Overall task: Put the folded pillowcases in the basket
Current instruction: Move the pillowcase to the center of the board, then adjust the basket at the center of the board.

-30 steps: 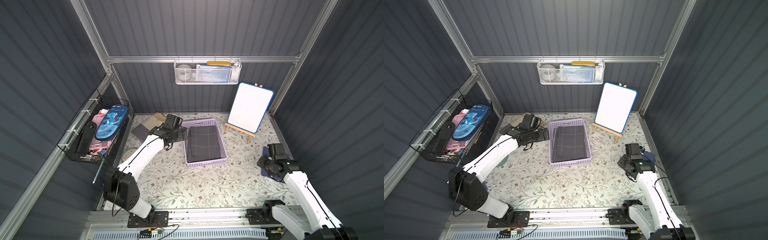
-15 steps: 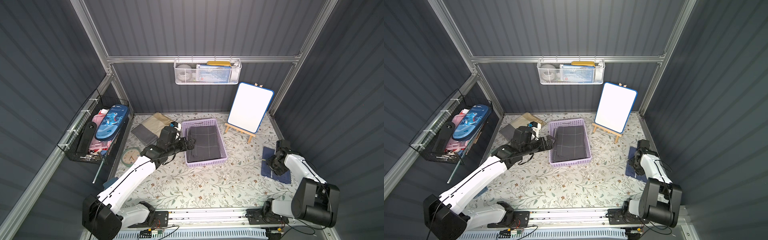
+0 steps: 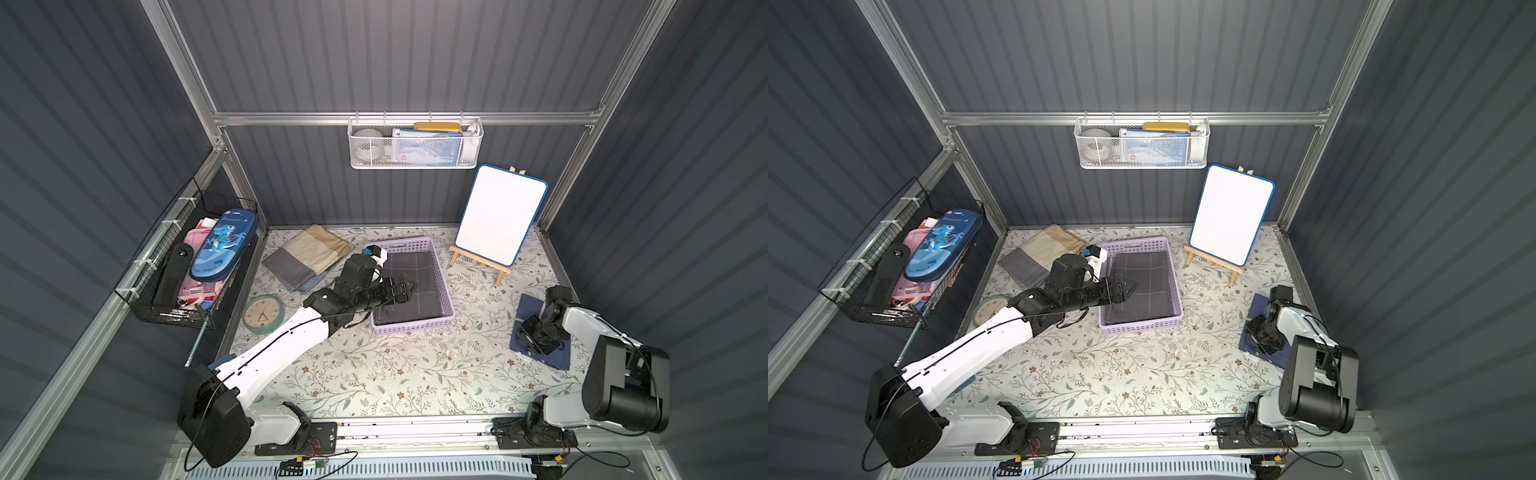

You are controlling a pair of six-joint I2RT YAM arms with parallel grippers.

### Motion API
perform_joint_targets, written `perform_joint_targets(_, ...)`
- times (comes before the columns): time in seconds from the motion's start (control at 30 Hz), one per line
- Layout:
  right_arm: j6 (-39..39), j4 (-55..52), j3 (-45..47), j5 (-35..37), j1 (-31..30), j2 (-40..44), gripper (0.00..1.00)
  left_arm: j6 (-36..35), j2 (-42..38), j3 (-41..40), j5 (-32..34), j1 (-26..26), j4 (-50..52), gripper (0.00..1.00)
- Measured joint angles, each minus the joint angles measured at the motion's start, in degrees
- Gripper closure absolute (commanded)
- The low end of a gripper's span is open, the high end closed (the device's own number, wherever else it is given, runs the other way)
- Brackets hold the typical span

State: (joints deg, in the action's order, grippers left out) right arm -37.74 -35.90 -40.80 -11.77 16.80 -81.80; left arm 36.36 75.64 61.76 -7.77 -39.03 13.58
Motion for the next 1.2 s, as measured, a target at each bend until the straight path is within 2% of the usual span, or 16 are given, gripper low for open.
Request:
perform_joint_targets(0.27, -2.64, 2.43, 3.87, -7.06, -11.17, 2.99, 0.62, 1.49, -0.09, 0.0, 0.04, -0.61, -0.37, 0.0)
perform_joint_targets(0.6, -12.96, 2.36, 8.2, -8.98, -29.29, 11.67, 0.63, 2.82, 0.44, 0.07, 0.31, -4.09, -1.09, 0.0)
perform_joint_targets(0.7, -13.9, -1.4, 5.9, -7.63, -31.04, 17.03, 0.62, 3.56, 1.38, 0.17, 0.74, -5.84, -1.77, 0.0)
perform_joint_targets(0.87, -11.19, -4.33, -3.17, -0.9, -31.17, 22.05, 0.63, 5.53, 2.19, 0.26, 3.43, -8.0, -1.99, 0.01)
perform_joint_targets(0.93, -9.42, -4.55, -7.23, 0.9, -31.15, 19.71, 0.63, 6.4, 1.31, 0.26, 4.68, -7.98, -1.86, 0.01)
perform_joint_targets(1.1, -4.46, -2.75, -20.87, 0.61, -31.41, 1.36, 0.59, 8.02, -2.45, 0.57, 7.85, -7.91, 0.85, 0.01)
perform_joint_targets(1.2, -2.19, 0.52, -25.03, -0.98, -31.87, -6.62, 0.56, 8.39, -2.93, 0.85, 8.72, -7.93, 2.6, 0.01)
